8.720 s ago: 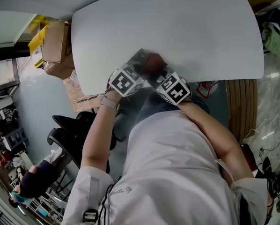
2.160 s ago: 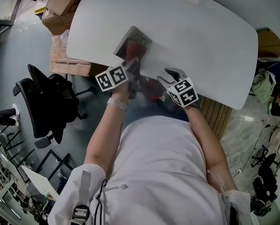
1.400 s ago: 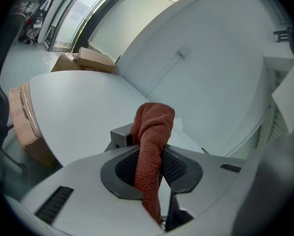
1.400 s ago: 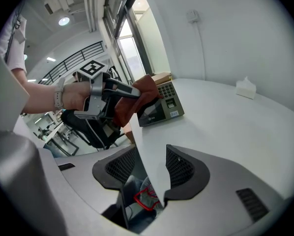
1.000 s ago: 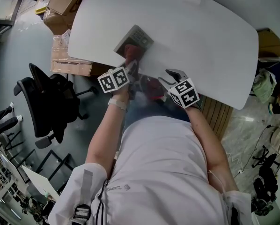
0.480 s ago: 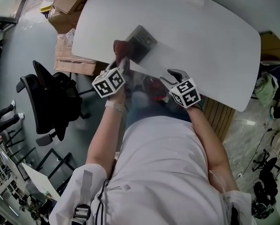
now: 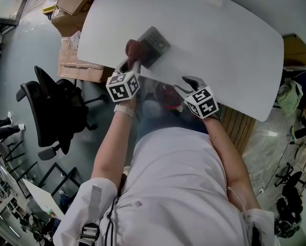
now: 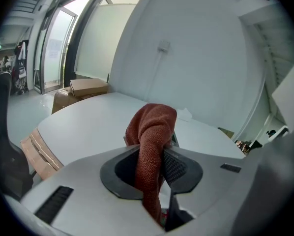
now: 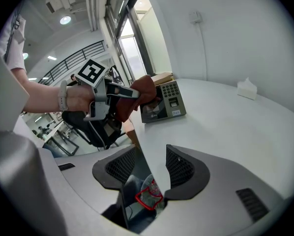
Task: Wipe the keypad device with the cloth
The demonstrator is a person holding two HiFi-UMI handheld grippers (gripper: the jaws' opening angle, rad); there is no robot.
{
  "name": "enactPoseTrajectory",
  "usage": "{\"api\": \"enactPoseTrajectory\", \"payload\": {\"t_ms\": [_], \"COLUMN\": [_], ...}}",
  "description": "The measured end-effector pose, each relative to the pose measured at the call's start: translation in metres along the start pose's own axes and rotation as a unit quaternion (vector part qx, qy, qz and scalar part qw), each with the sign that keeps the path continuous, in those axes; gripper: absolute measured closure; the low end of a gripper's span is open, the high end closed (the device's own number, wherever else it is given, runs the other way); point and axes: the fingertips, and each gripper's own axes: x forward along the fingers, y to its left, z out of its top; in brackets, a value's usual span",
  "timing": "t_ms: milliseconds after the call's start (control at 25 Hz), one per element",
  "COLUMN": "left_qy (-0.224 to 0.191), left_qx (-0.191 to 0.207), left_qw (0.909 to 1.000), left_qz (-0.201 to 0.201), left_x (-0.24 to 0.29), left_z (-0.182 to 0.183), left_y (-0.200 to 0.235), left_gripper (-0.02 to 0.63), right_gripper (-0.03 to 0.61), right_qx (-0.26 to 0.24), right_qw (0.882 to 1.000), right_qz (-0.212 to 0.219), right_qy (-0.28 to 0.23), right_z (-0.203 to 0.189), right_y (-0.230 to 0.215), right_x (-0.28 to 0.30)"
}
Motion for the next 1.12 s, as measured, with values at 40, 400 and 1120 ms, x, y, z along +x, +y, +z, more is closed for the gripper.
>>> {"api": "enactPoseTrajectory", "payload": {"t_ms": [40,400,1120], "left_qy": [0.007,0.073,0.031], "left_qx": [0.003,-0.003,-0.021], "left_qw": [1.0,0.9966,0.9937], "left_qz": [-0.003,-0.038,-0.105], "left_x": [0.002,0.017,-0.045], "left_z": [-0.004,-0.049,-0.04], "left_y": [-0.002,-0.015,-0.07], "left_gripper": [0.525,0.526,0.525], "right_gripper": [0.385,0.385,0.385], "right_qx": [0.0,0.003,0.038], "right_qw": [1.0,1.0,0.992], "right_qz": [0.0,-0.004,0.002], "right_qy": [0.0,0.004,-0.122], "right_z": [-0.001,-0.005,0.029], "right_y": [0.0,-0.002,-0.011], "right_x": [0.0,0.0,-0.057]}}
